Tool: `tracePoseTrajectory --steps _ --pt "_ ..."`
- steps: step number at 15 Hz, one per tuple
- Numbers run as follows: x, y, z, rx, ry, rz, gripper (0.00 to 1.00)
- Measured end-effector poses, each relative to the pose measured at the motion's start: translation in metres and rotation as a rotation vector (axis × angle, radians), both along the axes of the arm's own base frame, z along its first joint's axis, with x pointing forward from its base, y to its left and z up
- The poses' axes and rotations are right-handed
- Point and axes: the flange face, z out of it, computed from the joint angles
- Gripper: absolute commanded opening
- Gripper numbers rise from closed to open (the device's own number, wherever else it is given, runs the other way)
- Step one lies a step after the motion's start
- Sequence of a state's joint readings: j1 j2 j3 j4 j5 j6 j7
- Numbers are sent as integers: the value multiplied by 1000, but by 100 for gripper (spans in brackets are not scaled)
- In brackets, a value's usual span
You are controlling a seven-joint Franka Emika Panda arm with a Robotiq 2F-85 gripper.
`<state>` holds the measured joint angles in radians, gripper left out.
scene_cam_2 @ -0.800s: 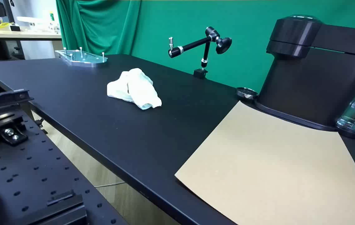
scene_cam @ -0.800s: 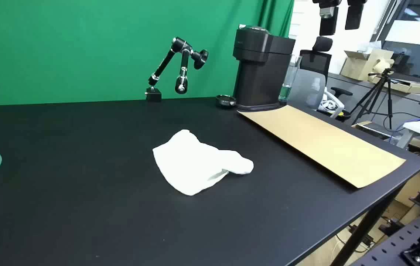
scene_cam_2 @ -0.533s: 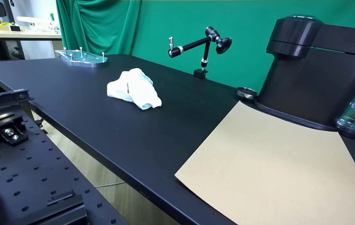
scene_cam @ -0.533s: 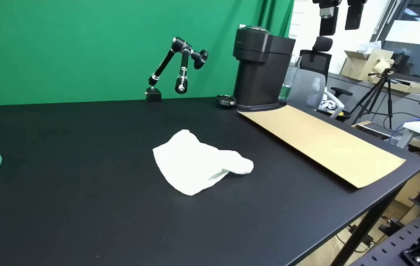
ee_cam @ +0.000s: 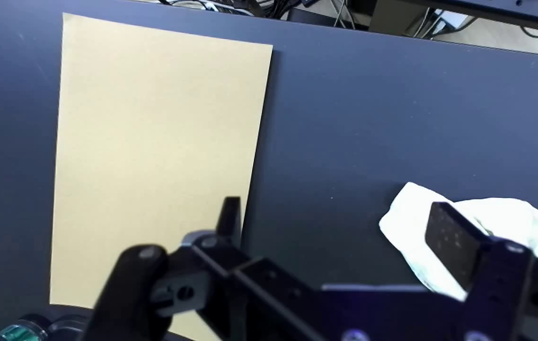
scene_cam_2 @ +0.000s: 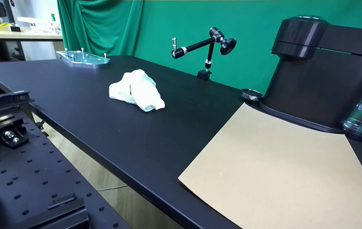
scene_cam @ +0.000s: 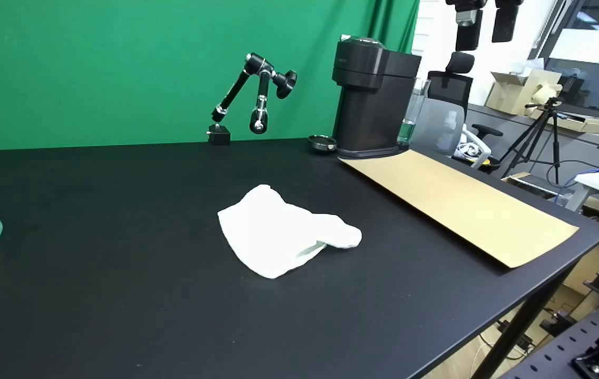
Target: Hang the white cloth on the black stand
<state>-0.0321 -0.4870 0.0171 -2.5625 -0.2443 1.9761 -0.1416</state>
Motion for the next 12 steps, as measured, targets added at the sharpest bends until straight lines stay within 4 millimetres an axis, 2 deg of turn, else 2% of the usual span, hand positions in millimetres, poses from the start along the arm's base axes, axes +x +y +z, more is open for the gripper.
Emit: tracePoseTrajectory --steps 3,5,12 --pt "6 11 -6 9 -44 33 100" --pt "14 24 -16 27 -93 62 100" --pt "43 90 -75 149 -233 183 100"
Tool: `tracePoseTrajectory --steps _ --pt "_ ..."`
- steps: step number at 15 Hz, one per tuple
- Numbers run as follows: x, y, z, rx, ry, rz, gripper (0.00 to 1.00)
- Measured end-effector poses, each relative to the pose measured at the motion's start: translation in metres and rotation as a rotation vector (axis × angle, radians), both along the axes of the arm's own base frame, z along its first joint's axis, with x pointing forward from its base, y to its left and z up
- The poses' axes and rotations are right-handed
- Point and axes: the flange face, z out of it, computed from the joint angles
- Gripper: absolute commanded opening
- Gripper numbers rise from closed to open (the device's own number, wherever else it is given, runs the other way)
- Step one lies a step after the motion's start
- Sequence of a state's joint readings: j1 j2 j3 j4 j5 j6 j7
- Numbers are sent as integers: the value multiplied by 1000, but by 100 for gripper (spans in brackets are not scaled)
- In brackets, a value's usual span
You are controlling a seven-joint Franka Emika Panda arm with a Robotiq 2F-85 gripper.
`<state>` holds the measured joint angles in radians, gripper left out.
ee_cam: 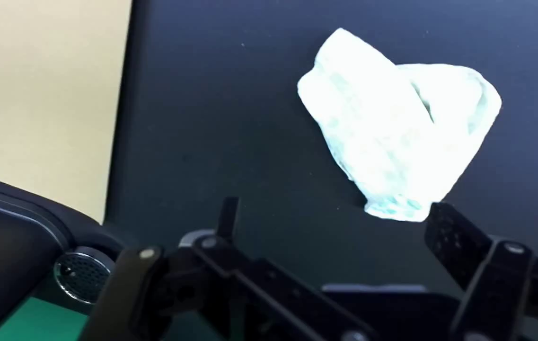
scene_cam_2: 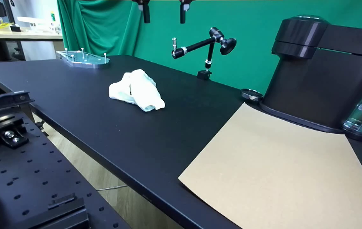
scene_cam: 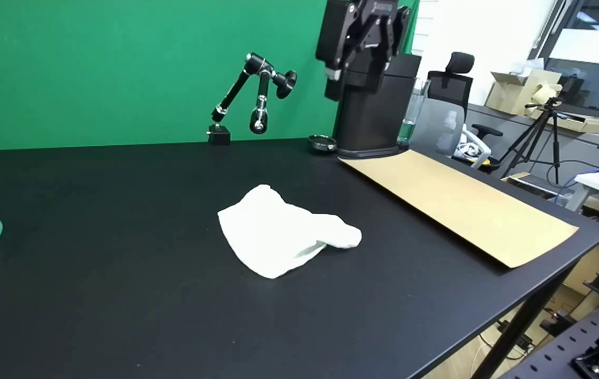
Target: Hang the white cloth on the black stand
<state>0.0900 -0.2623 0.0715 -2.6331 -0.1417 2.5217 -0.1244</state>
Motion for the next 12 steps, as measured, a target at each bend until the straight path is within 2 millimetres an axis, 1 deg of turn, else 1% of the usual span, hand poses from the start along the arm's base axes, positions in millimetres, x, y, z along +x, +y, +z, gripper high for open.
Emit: tracePoseTrajectory --steps 3,6,9,12 --pt "7 26 -30 40 -20 34 100" --pt "6 45 -62 69 18 13 100" --pt "5 59 -92 82 72 9 100" --pt "8 68 -118 81 123 8 100"
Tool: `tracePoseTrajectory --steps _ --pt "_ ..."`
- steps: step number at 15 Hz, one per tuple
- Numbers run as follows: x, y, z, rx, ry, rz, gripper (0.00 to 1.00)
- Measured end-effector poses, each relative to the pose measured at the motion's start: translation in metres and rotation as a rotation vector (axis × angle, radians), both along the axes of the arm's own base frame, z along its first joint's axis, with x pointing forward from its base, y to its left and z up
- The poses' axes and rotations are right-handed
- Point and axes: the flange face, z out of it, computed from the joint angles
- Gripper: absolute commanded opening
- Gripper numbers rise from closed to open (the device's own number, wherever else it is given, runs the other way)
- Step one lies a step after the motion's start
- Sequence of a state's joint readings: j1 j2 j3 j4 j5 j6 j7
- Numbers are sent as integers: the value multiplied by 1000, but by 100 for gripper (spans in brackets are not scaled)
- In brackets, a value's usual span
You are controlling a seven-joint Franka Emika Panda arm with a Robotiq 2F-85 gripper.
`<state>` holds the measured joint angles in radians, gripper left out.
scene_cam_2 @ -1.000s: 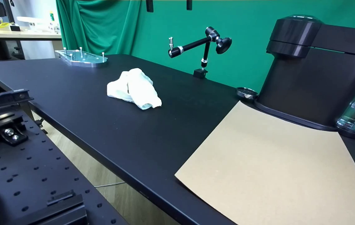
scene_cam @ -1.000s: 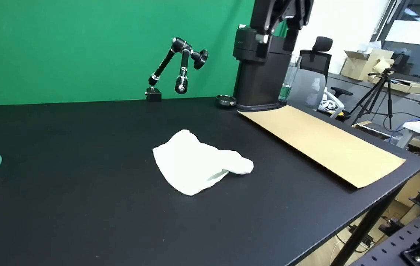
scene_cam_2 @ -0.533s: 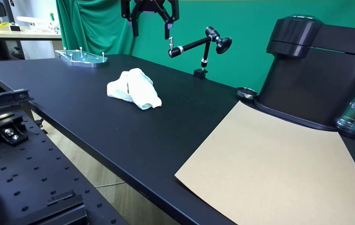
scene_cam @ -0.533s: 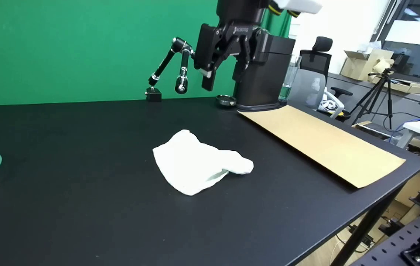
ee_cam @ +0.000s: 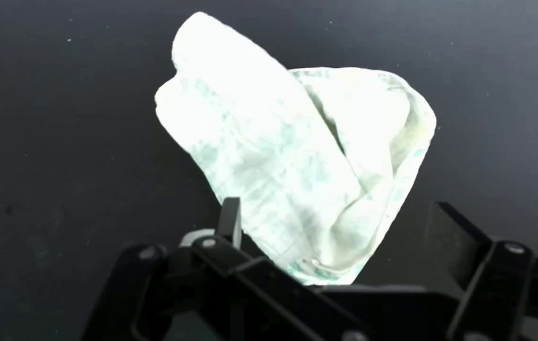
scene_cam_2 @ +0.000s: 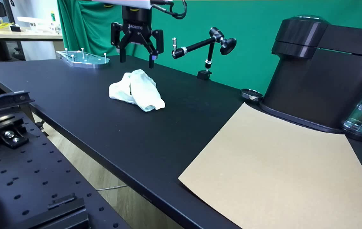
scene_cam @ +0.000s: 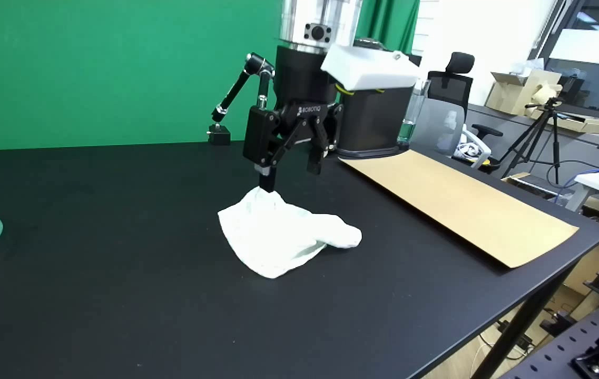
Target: Hang the white cloth on the black stand
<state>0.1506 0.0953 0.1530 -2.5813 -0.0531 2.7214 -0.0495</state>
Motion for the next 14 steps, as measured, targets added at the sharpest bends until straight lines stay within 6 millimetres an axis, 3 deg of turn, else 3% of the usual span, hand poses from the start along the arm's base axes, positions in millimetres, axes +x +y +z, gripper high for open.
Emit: tracePoseTrajectory --steps 1,2,3,10,13,14 --pt "2 2 -7 0 14 -4 100" --pt "5 4 -14 1 24 -8 83" --pt "8 5 -19 2 34 -12 73" --pt "21 17 -46 32 92 -57 23" --pt "25 20 -47 36 103 -63 3" --pt "26 21 -46 36 103 -63 1"
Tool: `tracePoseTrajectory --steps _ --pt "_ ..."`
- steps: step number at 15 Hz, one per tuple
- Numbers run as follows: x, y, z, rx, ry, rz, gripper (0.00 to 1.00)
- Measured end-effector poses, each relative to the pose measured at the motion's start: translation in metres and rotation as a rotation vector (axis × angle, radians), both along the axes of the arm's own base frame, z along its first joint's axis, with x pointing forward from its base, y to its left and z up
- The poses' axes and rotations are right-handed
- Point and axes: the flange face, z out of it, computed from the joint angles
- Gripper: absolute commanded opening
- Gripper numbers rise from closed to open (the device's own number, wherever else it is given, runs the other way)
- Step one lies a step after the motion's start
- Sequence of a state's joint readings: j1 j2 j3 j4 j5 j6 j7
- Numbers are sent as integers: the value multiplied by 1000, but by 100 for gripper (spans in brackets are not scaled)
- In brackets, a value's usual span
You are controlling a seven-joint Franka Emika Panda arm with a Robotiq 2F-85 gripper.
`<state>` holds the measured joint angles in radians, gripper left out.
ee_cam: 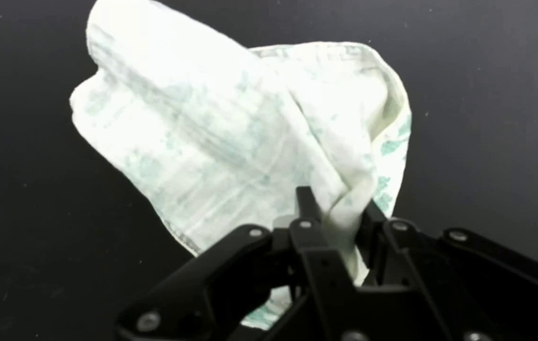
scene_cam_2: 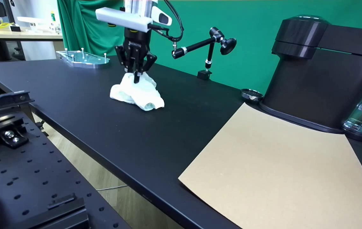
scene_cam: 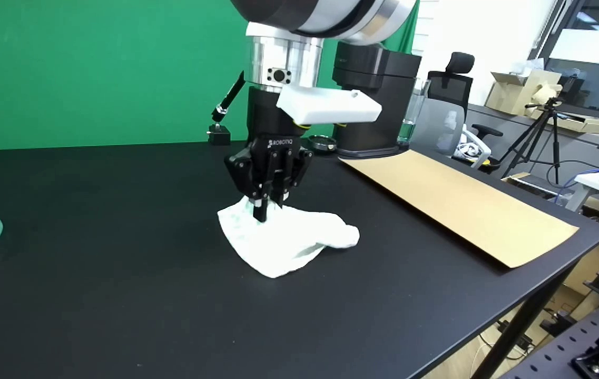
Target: Hang the white cloth on the black stand
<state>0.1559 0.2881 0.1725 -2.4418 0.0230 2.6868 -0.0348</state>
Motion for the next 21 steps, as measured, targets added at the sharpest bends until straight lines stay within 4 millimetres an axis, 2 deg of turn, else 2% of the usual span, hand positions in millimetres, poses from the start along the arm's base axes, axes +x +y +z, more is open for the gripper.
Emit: tracePoseTrajectory --steps 3,6,9,16,19,21 --pt "7 3 9 -2 -11 11 0" --pt "15 9 31 -25 -50 50 1" --pt "26 14 67 -63 -110 90 1" --pt "58 18 170 -138 -304 114 1" --pt "70 14 195 -160 -356 90 1" --pt "76 10 202 -168 -370 69 1"
